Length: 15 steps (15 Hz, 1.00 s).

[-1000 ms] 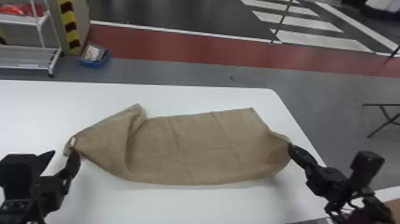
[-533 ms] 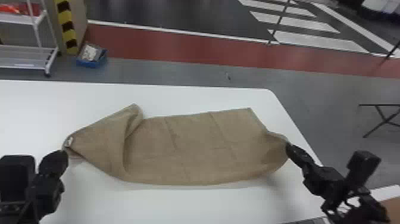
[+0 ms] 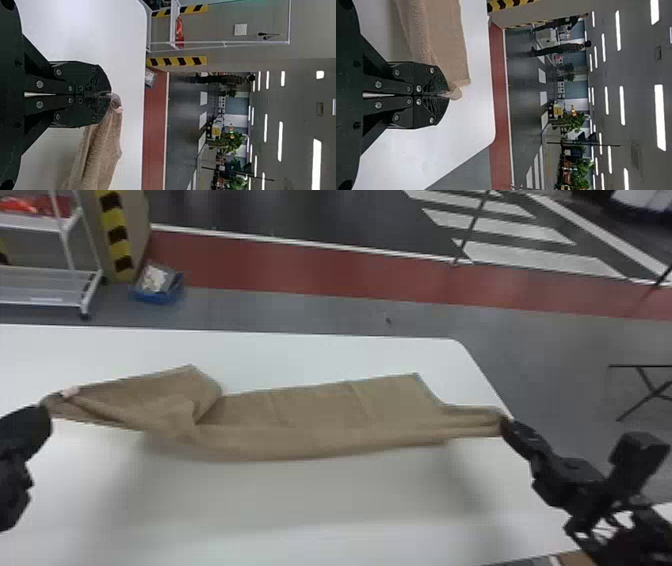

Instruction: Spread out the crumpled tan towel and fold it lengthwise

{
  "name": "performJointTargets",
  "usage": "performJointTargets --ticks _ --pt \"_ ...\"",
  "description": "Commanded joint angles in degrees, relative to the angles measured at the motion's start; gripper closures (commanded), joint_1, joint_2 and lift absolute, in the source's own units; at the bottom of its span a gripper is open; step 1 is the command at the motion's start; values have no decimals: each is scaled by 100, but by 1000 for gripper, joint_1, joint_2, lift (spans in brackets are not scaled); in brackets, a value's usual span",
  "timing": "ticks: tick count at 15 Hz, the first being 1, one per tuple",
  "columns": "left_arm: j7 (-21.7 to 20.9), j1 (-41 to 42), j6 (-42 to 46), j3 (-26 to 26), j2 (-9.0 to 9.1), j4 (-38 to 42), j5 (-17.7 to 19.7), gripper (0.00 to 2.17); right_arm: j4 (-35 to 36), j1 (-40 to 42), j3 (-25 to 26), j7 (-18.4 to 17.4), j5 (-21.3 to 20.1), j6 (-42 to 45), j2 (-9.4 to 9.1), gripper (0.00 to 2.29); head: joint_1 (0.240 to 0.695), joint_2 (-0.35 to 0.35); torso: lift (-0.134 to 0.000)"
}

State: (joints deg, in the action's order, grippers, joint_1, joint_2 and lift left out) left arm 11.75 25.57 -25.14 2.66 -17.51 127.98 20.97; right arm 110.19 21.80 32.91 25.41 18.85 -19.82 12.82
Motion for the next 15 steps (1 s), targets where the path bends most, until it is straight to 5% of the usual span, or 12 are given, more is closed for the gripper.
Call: performJointTargets --ticks 1,4,11,15 --pt "-76 159 -1174 903 -138 579 601 1801 222 35 295 8 22 -106 116 1420 695 -245 -124" --pt "-252 264 -3301 1940 -200 1221 1612 1801 715 184 673 210 374 -757 107 1420 695 -221 -124" --pt "-182 -474 -3442 1378 -200 992 1401 1801 636 -949 -364 175 -452 -1724 107 1420 695 -172 -124" --pt "-270 -290 -3020 1105 -156 825 1278 1784 82 -958 -435 140 -848 -1495 107 1413 695 -148 -124"
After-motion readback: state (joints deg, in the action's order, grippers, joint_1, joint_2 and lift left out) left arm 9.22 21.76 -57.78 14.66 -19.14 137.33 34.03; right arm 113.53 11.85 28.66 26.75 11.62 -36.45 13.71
